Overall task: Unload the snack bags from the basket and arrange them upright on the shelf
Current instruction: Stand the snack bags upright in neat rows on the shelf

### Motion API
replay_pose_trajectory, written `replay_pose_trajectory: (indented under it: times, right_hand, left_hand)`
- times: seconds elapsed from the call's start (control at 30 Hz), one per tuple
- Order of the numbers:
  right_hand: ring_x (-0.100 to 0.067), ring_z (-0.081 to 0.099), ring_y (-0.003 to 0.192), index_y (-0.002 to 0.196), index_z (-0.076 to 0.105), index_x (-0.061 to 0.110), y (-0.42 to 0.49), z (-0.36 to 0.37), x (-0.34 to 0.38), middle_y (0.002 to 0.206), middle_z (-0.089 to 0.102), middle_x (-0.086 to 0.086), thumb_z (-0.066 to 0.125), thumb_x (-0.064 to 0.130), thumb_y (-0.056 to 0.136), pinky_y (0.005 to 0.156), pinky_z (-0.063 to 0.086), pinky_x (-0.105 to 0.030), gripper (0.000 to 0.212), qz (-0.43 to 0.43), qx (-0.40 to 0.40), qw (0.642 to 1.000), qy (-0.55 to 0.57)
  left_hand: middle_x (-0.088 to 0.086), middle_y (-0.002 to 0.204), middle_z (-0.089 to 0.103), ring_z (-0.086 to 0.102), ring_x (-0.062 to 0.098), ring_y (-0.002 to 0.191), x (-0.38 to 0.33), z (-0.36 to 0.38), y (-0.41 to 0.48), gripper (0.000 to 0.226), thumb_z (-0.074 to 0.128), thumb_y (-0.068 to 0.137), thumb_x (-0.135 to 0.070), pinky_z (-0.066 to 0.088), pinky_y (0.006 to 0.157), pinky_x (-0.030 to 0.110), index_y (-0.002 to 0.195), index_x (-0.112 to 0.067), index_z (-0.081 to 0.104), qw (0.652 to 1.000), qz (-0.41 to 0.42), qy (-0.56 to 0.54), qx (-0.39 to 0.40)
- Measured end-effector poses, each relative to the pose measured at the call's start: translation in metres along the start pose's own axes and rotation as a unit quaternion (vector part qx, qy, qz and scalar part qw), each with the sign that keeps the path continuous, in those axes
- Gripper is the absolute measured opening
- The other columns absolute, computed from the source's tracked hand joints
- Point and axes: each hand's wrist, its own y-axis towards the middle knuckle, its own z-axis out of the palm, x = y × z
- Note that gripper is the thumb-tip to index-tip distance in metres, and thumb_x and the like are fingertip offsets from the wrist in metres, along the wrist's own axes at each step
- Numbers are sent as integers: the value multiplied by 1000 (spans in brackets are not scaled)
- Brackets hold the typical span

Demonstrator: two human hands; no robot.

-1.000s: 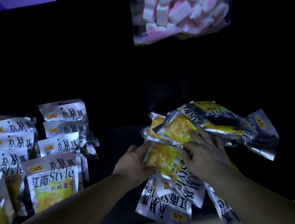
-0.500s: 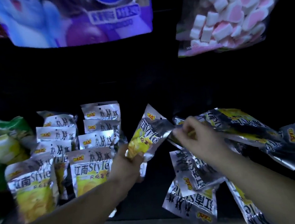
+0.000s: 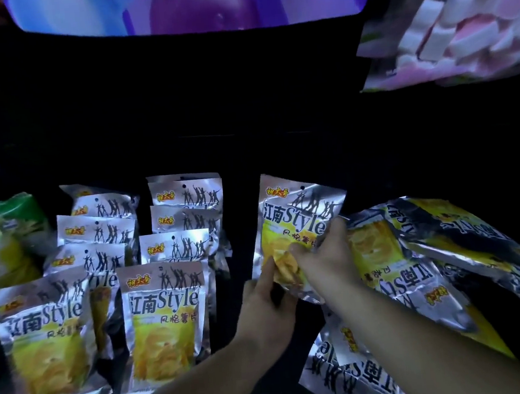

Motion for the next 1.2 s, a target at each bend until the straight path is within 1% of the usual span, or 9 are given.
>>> replay_pose_trajectory:
  times: [0.17, 0.27, 0.47, 0.57, 0.67, 0.8, 0.9, 1.1, 1.2]
  right_hand:
    - [-16, 61, 92, 119, 43, 24, 38, 26, -10, 100, 60, 8, 76, 8, 84, 81, 44, -31, 50, 46, 11, 999, 23]
    - [-3, 50, 77, 110, 41, 28, 56, 36, -13, 92, 54, 11, 80, 11, 82, 74, 42, -29, 50, 36, 23, 999, 21]
    - [-18, 59, 67, 110, 29, 26, 64, 22, -27, 83, 54, -3, 78, 13, 85, 57, 47, -34, 56, -73, -52, 996, -9]
    - [-11, 66, 73, 116, 29, 29, 65, 20, -34, 87, 64, 0, 78, 10, 84, 55, 48, -23, 61, -79, -61, 995, 18]
    - [-21, 68, 73, 110, 39, 32, 70, 27, -33, 86, 67, -2, 77, 17, 86, 63, 58, -40, 47, -62, -15, 996, 55]
    - [-16, 66, 77, 94, 52, 31, 71, 38, -28, 83, 65, 6, 67, 31, 94, 72, 56, -41, 15, -73, 3, 994, 76]
    - [-20, 60, 74, 85, 47, 29, 74, 37, -29, 80, 59, 4, 56, 29, 100, 72, 55, -42, 18, -92, -23, 993, 70]
    - [-14, 65, 64, 107, 40, 20, 80, 22, -12, 77, 66, -5, 66, 18, 97, 58, 49, -28, 28, -129, -52, 988, 67]
    - [-2, 55, 58, 97, 37, 16, 82, 14, -16, 73, 54, -4, 70, 9, 93, 57, 44, -14, 34, -146, -91, 984, 53]
  left_hand:
    - [-5, 133, 39, 61, 13, 109, 11, -15, 11, 64, 58, 93, -12, 44, 95, 19, 150, -38, 42, 995, 8, 80, -61]
    - [-8, 145, 36, 54, 12, 122, 20, -19, 22, 67, 56, 92, -10, 46, 103, 25, 150, -41, 40, 994, 31, 89, -49]
    - [-10, 146, 33, 58, 10, 114, 30, -9, 41, 71, 56, 93, -16, 52, 94, 24, 152, -48, 32, 991, 50, 117, -32]
    - [-7, 123, 48, 63, 15, 97, 25, 2, 44, 54, 60, 90, -19, 52, 78, 26, 138, -42, 51, 981, 59, 150, -106]
    - [-11, 91, 65, 63, 8, 77, 24, 12, 49, 29, 65, 86, -21, 53, 71, 30, 109, -36, 60, 989, 70, 76, -108]
    - [-18, 122, 61, 58, 9, 111, 32, 19, 51, 42, 61, 85, -28, 51, 93, 29, 125, -37, 58, 982, 102, 139, -75]
    - [-15, 131, 60, 49, 13, 124, 34, 19, 53, 51, 57, 87, -30, 47, 100, 30, 138, -33, 54, 960, 140, 228, -87]
    - [-15, 128, 59, 48, 13, 131, 30, 15, 57, 47, 52, 85, -36, 52, 95, 38, 132, -35, 52, 934, 181, 300, -66]
    - [-9, 104, 63, 59, 20, 104, 33, 19, 51, 24, 52, 86, -35, 52, 82, 40, 107, -30, 59, 928, 188, 307, -90]
